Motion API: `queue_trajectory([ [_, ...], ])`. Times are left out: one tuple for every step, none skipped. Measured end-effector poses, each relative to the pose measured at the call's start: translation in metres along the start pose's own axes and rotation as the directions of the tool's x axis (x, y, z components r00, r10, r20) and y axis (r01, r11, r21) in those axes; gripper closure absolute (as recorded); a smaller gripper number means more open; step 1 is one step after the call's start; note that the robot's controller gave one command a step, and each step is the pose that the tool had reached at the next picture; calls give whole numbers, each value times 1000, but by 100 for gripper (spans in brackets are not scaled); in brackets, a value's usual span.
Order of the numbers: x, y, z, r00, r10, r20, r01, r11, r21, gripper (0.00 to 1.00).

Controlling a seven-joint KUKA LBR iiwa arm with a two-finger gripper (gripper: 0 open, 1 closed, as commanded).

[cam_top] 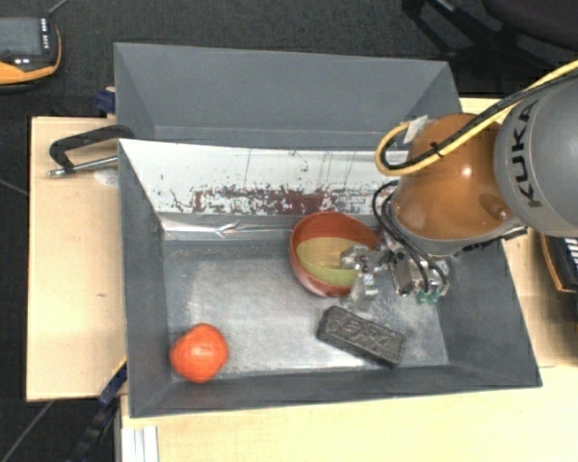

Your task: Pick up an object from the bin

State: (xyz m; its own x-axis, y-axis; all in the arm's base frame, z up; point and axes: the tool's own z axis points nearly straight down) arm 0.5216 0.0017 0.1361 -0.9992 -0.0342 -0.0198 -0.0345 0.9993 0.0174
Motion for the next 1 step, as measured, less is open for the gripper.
queue_trajectory([
  [-27,-17,5,981,-196,2,196,981,0,100],
])
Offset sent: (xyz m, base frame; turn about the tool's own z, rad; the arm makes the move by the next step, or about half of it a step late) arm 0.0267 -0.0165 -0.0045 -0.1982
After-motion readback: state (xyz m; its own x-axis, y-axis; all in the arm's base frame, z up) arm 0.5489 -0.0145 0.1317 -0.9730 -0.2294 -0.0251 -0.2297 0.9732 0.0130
